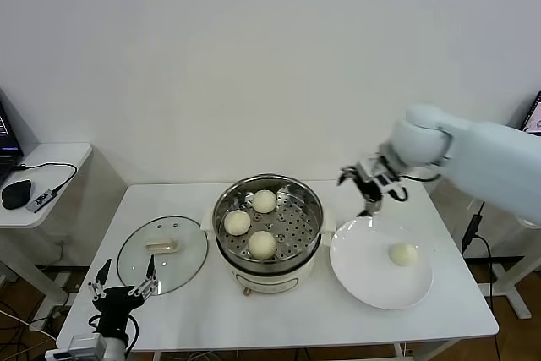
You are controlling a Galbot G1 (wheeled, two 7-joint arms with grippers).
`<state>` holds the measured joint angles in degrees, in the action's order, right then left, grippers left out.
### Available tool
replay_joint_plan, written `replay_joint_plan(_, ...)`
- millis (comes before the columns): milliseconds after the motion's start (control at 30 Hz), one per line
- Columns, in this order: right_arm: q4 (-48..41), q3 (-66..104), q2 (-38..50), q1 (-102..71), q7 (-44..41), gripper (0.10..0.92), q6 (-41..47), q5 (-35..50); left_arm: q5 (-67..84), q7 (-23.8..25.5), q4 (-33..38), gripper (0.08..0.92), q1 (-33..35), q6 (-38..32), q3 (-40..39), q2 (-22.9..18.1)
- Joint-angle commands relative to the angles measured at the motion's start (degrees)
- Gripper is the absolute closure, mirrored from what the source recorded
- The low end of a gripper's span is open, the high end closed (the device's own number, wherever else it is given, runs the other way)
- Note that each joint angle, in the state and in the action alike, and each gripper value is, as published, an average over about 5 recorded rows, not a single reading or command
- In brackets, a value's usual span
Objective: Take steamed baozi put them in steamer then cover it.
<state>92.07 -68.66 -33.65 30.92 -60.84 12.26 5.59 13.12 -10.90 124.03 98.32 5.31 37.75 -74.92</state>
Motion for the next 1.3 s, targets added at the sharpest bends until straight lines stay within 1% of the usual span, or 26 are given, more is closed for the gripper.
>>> replay_joint_plan(33,0.3,4.8,11.7,-9.4,-0.5,0.203,2.3,-6.1,-0.2,0.1,-0.4,0.177,0.0,0.0,-0.7,0.1)
replay_joint_plan(167,-1.9,12.1,12.4,-18.4,0.3,0.203,2.4,-8.6,-0.7,0.1,-0.6,0.177,-0.2,0.0,-1.3,-0.2)
replay_joint_plan(333,-5.2,21.0,10.8,-30.9,1.0,0.203,2.4,-11.8,-0.8,0.1,-0.7,0.177,0.0,0.0,-1.0,-0.1)
replay_joint_plan(567,-10.3,27.7,7.5,-39.3,1.2,0.203,1.5,-15.7,-0.8,0.1,-1.0,0.177,0.4,0.0,-0.1,-0.3)
replay_joint_plan(900,-18.9,32.0,0.8,-42.2,1.4,0.203,-1.0,-18.7,-0.7,0.1,-1.3,0.177,0.9,-0.1,1.7,-0.1)
replay_joint_plan(1300,-22.9,31.8,-4.2,-41.5,1.7,0.204,-1.5,-20.9,-0.7,0.0,-1.9,0.177,0.8,-0.2,1.9,-0.5)
